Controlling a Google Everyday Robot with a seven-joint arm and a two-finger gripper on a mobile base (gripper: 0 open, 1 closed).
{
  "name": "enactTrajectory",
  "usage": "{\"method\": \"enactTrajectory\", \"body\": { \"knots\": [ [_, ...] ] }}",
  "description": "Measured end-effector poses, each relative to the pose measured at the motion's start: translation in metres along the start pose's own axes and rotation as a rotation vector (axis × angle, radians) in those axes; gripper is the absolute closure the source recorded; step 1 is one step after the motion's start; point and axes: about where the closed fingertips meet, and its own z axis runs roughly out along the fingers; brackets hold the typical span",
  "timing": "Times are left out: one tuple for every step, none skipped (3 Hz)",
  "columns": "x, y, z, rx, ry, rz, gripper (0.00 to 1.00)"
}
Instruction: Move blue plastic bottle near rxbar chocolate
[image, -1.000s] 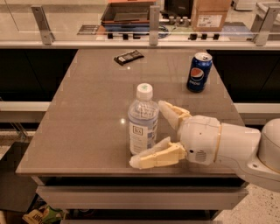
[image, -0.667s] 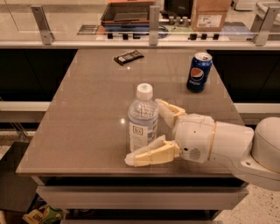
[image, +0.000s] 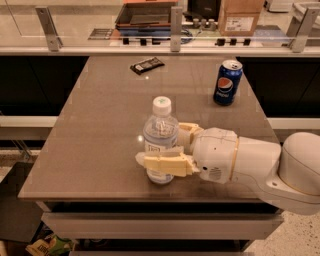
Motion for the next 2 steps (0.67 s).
{"method": "enactTrajectory", "body": {
  "knots": [
    [-0.0016,-0.0002,0.0007,0.006,0.002,-0.004,0.64],
    [-0.0053,-0.0091,-0.0025,0.106,0.023,-0.007,0.87]
  ]
}}
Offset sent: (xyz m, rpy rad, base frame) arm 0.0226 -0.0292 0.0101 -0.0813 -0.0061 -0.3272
